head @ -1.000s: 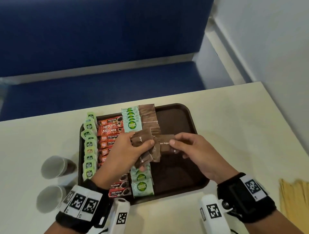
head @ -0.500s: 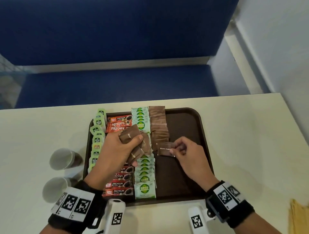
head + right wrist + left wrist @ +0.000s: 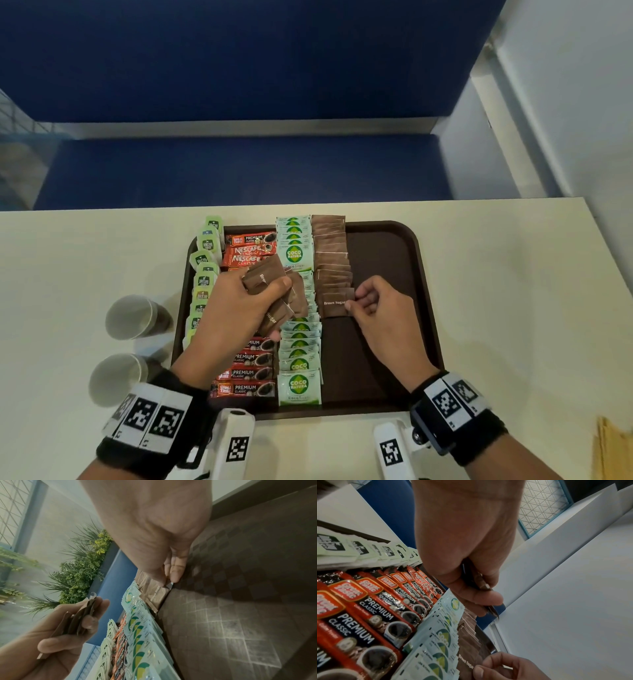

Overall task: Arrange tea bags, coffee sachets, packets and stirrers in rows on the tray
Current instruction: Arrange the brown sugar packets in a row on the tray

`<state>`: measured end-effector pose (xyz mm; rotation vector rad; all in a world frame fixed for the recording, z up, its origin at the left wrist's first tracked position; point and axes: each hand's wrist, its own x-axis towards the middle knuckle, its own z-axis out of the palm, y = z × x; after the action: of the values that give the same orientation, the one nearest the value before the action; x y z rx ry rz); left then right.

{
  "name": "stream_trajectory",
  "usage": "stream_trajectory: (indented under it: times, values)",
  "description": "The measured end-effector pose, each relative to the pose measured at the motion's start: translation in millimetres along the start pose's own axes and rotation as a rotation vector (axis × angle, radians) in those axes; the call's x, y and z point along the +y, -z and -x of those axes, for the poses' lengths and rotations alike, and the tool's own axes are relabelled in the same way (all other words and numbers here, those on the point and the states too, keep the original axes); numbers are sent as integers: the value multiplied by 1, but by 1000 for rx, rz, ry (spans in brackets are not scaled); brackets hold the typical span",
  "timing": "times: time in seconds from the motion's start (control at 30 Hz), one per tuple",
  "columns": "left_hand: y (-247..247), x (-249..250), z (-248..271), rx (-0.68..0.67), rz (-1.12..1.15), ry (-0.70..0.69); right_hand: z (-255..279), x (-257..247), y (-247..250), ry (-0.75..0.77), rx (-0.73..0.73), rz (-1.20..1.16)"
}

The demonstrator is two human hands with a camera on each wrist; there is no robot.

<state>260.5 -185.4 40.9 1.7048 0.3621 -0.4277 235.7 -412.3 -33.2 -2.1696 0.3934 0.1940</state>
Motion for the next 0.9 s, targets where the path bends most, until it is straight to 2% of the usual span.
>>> stream_trajectory:
  times: [0.33,0.43,0.5,0.57,0.63,0.7,0.9]
  values:
    - [0,-3,-4,-7,32,11,0,-2,0,-26,-12,-6]
    - [-1,-5,-6,-28,39,31,2,-9,8,14,57,8]
    - [-4,-4,-7,-56,75,46,4,-21,17,69,100,-80]
    - [-10,-2,-6,-108,111,50,7,-39,23,61,-1,-247]
    - [-16,1,-5,-159,140,49,9,-55,24,-29,-183,-401]
    - [-22,4,-4,-167,168,36,9,-65,26,-112,-295,-505]
    - [-28,2,-5,-90,151,-9,4,-63,42,-193,-304,-565]
